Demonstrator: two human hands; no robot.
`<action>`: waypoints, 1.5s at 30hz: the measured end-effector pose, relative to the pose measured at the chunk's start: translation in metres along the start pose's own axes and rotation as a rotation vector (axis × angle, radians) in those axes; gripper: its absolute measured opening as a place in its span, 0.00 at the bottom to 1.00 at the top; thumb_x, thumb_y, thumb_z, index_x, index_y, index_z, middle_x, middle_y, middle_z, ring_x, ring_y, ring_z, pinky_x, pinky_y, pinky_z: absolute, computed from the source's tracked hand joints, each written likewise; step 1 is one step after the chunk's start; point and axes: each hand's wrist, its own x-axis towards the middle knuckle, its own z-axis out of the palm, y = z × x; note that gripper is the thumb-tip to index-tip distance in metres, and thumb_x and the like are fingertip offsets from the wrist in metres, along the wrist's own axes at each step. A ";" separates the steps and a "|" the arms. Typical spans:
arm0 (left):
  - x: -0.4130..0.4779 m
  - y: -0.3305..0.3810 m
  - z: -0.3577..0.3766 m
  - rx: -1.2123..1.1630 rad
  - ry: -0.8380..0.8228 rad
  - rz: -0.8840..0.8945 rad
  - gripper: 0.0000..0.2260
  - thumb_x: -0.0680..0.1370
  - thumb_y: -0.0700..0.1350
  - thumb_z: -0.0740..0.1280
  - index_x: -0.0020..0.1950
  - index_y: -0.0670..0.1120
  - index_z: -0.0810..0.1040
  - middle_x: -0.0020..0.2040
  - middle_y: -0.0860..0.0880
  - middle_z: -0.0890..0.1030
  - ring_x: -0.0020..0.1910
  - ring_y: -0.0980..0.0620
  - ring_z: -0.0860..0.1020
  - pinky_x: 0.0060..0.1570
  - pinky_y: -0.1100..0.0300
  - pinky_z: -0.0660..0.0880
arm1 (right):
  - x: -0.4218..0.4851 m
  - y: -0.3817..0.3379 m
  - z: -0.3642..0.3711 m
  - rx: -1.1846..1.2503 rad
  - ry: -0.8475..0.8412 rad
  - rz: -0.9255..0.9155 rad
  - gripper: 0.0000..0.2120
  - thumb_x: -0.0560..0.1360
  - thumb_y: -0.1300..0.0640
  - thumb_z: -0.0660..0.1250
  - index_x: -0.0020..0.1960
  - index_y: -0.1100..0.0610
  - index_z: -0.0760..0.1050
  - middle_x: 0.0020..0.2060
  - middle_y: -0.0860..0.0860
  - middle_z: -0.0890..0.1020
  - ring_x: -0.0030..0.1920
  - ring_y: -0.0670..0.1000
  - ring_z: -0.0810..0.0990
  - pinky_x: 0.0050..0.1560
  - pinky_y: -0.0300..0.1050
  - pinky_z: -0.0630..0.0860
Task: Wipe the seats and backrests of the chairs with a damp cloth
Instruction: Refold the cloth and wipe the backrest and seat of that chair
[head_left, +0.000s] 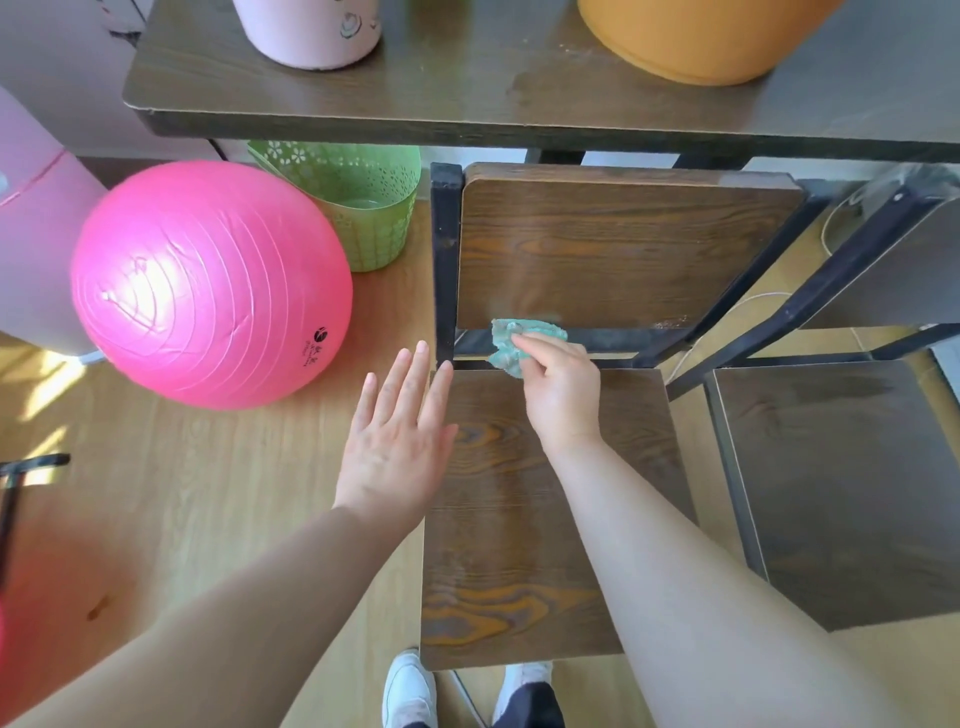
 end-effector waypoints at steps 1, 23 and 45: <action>0.002 0.001 -0.001 -0.002 -0.008 0.001 0.28 0.82 0.51 0.63 0.79 0.44 0.61 0.80 0.42 0.57 0.80 0.44 0.55 0.76 0.42 0.57 | -0.002 -0.002 -0.007 0.024 0.032 0.003 0.15 0.74 0.68 0.70 0.58 0.56 0.83 0.56 0.51 0.84 0.57 0.55 0.79 0.60 0.36 0.70; 0.031 -0.035 -0.010 -0.028 -0.036 -0.159 0.28 0.83 0.53 0.53 0.81 0.46 0.53 0.82 0.44 0.49 0.81 0.46 0.47 0.78 0.44 0.50 | 0.054 -0.087 0.005 0.021 0.277 -0.573 0.17 0.83 0.57 0.57 0.61 0.62 0.81 0.50 0.58 0.81 0.50 0.55 0.77 0.52 0.41 0.75; -0.003 -0.050 0.061 -0.098 -0.127 -0.316 0.28 0.84 0.52 0.56 0.81 0.45 0.52 0.82 0.43 0.50 0.81 0.45 0.48 0.78 0.44 0.49 | 0.014 -0.017 0.106 -0.019 -0.171 -0.057 0.08 0.79 0.41 0.64 0.43 0.41 0.69 0.47 0.39 0.73 0.50 0.42 0.76 0.47 0.36 0.72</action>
